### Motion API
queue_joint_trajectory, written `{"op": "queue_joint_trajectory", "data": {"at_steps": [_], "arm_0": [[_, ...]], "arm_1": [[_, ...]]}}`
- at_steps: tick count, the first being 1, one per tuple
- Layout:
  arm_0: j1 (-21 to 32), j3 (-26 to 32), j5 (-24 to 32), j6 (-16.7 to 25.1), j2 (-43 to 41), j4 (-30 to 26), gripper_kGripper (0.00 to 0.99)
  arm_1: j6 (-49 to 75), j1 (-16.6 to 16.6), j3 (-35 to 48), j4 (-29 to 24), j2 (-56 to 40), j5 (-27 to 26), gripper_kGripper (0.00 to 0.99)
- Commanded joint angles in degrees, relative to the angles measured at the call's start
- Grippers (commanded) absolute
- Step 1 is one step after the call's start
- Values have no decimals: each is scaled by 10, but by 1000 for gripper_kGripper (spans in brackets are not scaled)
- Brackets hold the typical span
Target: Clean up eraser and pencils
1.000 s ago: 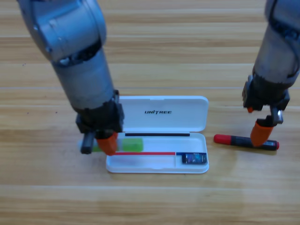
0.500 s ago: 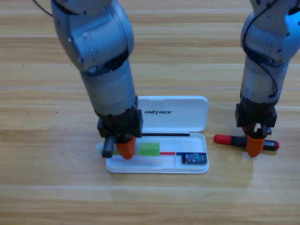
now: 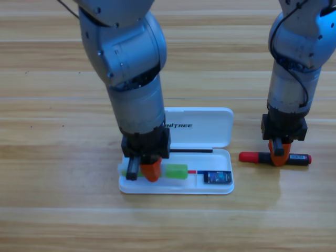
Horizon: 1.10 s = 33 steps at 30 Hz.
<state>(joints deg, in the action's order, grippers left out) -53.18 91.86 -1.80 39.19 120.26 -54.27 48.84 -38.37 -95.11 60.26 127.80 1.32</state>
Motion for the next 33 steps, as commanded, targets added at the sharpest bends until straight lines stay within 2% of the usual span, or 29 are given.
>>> {"op": "queue_joint_trajectory", "data": {"at_steps": [1,33], "arm_0": [[-10,9,-5,6,35,5,0],[-10,23,-43,-11,53,6,0]], "arm_1": [[1,16,27,-6,-15,-7,0],[1,17,39,-7,-23,10,0]]}}
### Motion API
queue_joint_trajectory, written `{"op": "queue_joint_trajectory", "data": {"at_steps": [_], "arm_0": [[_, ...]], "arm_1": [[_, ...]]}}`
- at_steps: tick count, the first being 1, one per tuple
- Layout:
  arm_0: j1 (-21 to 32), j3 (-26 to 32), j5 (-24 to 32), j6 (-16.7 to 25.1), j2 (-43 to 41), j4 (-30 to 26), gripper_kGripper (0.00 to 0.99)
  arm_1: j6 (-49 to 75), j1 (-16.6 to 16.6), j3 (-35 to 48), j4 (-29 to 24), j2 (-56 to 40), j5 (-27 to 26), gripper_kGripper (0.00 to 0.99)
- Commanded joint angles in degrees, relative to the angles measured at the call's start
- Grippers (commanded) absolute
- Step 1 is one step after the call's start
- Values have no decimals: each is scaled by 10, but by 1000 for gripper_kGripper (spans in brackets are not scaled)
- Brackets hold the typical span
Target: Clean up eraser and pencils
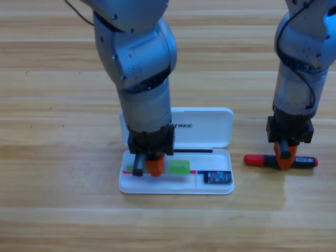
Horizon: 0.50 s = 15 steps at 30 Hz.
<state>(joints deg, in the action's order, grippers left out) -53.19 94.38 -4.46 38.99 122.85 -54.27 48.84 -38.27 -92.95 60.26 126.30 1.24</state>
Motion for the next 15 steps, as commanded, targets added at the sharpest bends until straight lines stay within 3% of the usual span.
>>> {"op": "queue_joint_trajectory", "data": {"at_steps": [1,15], "arm_0": [[-10,-3,-16,-9,27,6,0],[-10,-1,-22,-15,27,6,0]], "arm_1": [[1,15,17,-7,-8,11,0],[1,16,17,-6,-9,15,0]]}}
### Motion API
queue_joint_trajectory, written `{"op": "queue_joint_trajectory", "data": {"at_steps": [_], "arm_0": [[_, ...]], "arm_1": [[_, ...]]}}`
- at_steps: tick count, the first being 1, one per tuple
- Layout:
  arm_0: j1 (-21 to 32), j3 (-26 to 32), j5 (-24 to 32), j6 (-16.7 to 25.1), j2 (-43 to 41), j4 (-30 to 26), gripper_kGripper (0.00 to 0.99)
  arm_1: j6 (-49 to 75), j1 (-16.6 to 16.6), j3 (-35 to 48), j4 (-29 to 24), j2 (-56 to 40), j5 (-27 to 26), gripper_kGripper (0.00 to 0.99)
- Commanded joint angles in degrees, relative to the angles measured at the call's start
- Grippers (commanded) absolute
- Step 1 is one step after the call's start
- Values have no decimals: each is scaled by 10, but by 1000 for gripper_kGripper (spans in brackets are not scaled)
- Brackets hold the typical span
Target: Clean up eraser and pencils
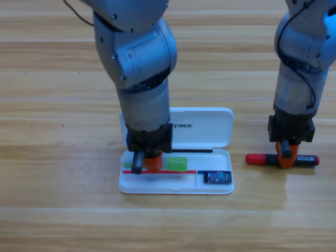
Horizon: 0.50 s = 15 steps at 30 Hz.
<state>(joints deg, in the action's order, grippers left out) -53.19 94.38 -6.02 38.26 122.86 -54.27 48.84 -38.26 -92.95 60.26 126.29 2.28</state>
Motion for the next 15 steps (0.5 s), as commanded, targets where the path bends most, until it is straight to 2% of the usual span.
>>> {"op": "queue_joint_trajectory", "data": {"at_steps": [1,9,10,12,14,15], "arm_0": [[-10,-1,-7,-7,27,6,0],[-10,1,-8,-9,27,6,0],[-10,1,-7,-9,27,6,38],[-10,1,-7,-10,27,5,295],[-11,1,-11,-14,27,5,695],[-11,1,-12,-16,27,5,838]], "arm_1": [[1,15,17,-7,-9,4,0],[1,15,19,-6,-10,4,0],[1,15,19,-6,-10,4,0],[1,16,20,-6,-12,4,0],[1,16,20,-6,-14,4,0],[1,16,21,-6,-15,4,0]]}}
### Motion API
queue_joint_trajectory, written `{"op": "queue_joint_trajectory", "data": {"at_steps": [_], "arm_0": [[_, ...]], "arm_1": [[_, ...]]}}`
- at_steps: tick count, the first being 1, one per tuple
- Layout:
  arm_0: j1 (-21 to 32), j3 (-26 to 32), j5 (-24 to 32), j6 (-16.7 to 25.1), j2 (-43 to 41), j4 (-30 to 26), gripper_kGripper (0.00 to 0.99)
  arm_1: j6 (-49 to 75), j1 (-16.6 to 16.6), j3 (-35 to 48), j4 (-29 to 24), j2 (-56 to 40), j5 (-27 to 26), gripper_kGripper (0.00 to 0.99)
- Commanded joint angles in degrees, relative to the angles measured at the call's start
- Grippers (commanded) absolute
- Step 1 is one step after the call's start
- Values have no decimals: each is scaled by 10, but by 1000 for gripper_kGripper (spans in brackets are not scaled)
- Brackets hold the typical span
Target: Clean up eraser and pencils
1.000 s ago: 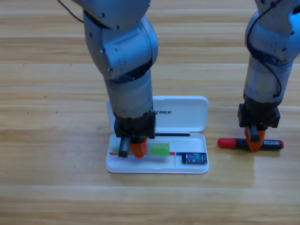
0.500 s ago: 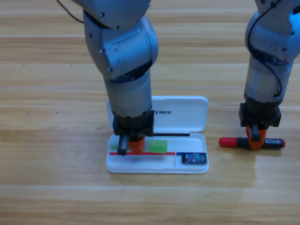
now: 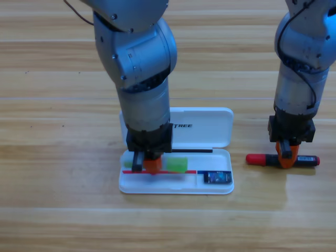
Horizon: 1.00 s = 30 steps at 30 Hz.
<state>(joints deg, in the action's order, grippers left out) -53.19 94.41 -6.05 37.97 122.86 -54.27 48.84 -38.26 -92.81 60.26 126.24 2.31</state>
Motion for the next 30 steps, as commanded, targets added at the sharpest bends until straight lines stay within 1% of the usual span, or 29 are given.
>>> {"op": "queue_joint_trajectory", "data": {"at_steps": [1,2,3,10,12,14,18,20,23,27,30], "arm_0": [[-11,2,-12,-13,27,5,927],[-11,2,-12,-13,27,5,980],[-11,2,-12,-13,27,5,990],[-11,2,-16,-15,26,5,990],[-11,2,-17,-17,26,5,990],[-11,2,-17,-17,26,5,990],[-11,-3,-17,-24,13,4,990],[-11,-4,-16,-25,-10,-4,990],[-7,-1,-26,-37,-56,-28,990],[35,4,-26,-38,-128,-57,990],[83,-13,-25,-21,-170,-58,990]], "arm_1": [[1,15,19,-6,-15,4,0],[1,16,19,-6,-15,4,0],[1,16,20,-6,-15,5,0],[0,16,30,-6,-30,4,0],[0,15,33,5,-49,4,0],[0,7,32,26,-70,3,0],[-3,-20,15,81,-115,-9,0],[-8,-38,-4,107,-130,-20,0],[-22,-67,-39,131,-132,-20,0],[-45,-103,-91,151,-104,-20,0],[-62,-128,-147,173,-65,-20,0]]}}
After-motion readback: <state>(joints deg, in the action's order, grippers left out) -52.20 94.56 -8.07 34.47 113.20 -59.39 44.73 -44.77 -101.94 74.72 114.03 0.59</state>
